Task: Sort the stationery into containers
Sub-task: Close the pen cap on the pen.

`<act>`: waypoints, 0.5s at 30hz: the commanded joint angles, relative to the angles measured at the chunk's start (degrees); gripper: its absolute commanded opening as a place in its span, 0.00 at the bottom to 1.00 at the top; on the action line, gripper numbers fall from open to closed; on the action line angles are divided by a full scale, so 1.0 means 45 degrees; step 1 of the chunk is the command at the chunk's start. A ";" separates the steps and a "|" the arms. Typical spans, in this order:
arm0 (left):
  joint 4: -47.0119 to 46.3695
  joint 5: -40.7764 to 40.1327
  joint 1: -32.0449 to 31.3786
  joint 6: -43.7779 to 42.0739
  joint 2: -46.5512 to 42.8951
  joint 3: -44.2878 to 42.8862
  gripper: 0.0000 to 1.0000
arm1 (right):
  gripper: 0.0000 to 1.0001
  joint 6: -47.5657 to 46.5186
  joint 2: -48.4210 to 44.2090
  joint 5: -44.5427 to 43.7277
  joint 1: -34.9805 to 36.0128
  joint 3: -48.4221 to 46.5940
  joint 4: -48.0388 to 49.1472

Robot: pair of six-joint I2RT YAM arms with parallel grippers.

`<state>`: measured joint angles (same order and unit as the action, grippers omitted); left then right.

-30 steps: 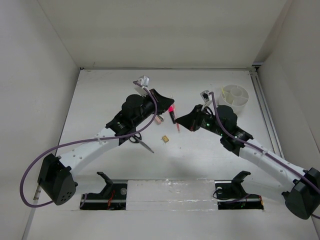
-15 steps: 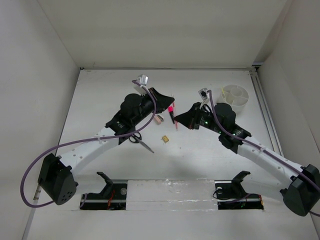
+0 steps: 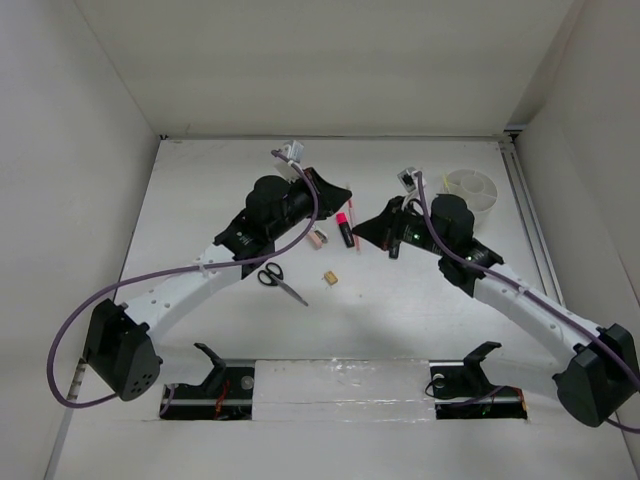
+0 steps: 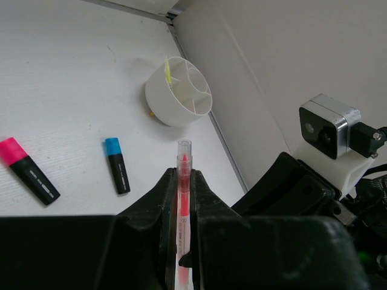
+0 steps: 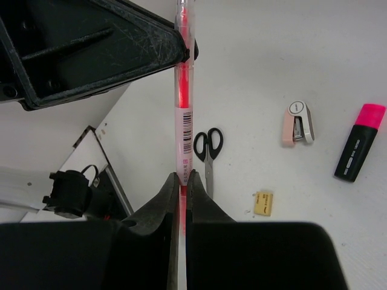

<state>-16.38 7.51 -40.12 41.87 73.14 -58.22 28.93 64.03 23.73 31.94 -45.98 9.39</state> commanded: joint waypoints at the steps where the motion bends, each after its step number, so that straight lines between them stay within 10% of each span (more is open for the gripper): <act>1: 0.0672 0.2099 -0.0323 0.0032 0.0248 0.0416 0.00 | 0.00 -0.0043 -0.0186 -0.0429 -0.0515 -0.0876 0.2541; 15: 0.0301 0.2431 -0.0323 -0.0105 0.0367 0.1002 0.00 | 0.00 0.0914 0.0986 0.1485 -0.1474 -0.1559 0.4143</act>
<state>-19.94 8.58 -39.48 41.54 74.26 -56.14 31.62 68.73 33.36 27.62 -46.57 12.14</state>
